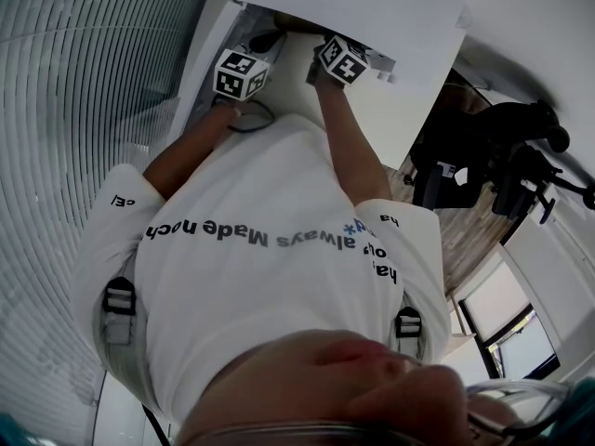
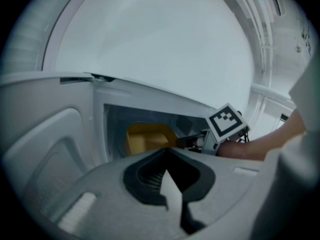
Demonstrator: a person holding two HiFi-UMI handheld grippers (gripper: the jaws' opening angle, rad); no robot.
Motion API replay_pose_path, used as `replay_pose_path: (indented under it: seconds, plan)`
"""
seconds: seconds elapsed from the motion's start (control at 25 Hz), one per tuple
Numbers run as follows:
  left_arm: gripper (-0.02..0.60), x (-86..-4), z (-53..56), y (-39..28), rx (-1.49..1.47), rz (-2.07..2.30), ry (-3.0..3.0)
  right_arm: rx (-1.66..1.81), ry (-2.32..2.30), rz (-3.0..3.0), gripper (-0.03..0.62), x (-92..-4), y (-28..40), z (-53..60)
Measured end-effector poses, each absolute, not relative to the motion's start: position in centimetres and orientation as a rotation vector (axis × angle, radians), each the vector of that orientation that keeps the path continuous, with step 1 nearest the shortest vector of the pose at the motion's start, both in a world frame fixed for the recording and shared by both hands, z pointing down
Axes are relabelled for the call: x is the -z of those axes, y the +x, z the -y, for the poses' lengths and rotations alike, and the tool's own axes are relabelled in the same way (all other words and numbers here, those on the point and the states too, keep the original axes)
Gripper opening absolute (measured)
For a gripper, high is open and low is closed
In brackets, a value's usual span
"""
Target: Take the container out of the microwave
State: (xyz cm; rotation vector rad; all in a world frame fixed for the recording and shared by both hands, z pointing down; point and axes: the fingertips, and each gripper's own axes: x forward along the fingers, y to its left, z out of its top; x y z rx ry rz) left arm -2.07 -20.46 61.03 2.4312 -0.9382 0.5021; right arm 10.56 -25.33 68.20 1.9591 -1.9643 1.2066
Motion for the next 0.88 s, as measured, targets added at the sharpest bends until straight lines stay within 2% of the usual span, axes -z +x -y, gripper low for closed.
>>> replay_pose_path:
  seconds: [0.88]
  plan:
    - [0.003, -60.2, 19.3, -1.8, -0.484, 0.916, 2.46, -1.219, 2.007, 1.946, 0.017, -66.3, 11.8, 23.3]
